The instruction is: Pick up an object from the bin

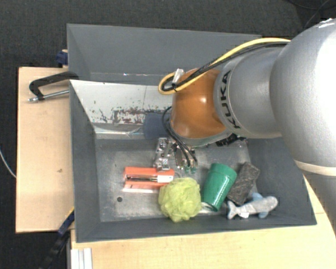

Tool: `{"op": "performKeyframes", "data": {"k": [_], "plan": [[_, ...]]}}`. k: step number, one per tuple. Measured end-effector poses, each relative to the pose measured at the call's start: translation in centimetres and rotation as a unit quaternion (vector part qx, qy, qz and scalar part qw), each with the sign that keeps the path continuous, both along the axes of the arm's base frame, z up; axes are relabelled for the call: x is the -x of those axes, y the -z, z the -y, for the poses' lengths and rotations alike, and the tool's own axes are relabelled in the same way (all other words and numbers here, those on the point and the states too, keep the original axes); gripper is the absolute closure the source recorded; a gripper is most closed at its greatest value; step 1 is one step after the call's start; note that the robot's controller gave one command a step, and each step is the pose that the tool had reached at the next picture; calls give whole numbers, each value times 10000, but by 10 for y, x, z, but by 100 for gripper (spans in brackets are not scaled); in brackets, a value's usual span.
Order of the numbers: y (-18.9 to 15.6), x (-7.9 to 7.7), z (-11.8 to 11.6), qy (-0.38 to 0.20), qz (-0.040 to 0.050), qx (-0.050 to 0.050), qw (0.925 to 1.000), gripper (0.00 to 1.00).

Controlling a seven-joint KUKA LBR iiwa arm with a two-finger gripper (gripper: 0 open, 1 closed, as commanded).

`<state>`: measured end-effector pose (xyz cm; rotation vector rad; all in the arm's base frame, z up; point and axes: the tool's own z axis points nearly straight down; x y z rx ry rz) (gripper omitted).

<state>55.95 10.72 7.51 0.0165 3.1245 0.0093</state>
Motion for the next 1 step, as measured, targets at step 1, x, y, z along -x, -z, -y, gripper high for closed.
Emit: {"op": "performKeyframes", "data": {"k": [1], "plan": [[0, 0, 0, 7, 0, -3, 10000, 100]]}}
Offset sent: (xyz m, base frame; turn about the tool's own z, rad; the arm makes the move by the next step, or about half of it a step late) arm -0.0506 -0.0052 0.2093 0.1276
